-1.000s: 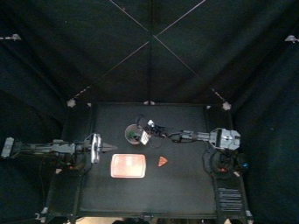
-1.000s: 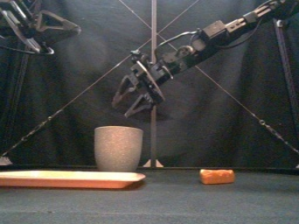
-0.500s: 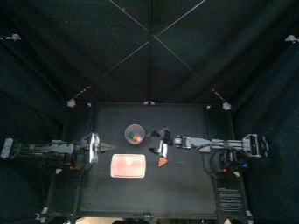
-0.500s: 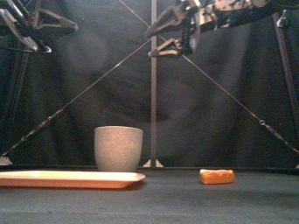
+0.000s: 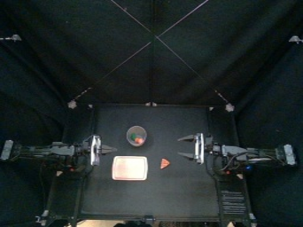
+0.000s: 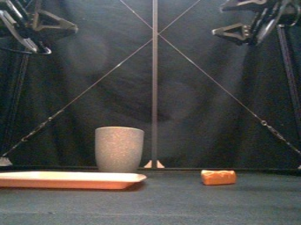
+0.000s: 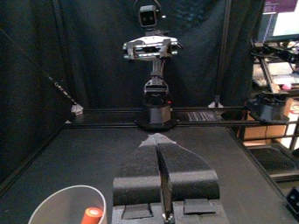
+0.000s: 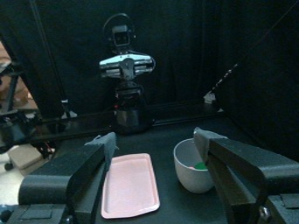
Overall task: Pick the carrot then place it in the grey bowl
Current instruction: Drop carrot in the grey bowl and return to neutral
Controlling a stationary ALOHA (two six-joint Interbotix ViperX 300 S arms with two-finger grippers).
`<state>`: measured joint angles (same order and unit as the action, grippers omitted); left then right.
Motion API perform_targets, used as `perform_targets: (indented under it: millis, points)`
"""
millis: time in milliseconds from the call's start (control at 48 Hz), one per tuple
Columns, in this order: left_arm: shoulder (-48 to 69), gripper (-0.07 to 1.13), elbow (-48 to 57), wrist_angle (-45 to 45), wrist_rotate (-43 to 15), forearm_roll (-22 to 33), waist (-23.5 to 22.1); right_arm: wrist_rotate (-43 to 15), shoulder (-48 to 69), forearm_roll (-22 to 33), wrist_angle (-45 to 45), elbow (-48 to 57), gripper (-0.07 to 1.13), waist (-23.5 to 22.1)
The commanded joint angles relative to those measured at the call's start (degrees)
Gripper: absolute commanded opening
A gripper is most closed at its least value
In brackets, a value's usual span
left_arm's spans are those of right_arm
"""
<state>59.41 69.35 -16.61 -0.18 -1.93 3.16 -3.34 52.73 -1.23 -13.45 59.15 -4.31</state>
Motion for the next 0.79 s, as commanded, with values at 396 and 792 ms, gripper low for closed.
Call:
perform_targets:
  millis: [396,792]
  points:
    - [0.3,-0.03,-1.4,-0.4,-0.2,-0.7,0.5,0.4,1.1,-0.1,-2.7,3.4,1.03,1.4]
    - [0.4,-0.03,-1.1,-0.4,-0.1,-0.6,0.6,0.4,1.1,0.4,-2.9,5.3,1.03,1.2]
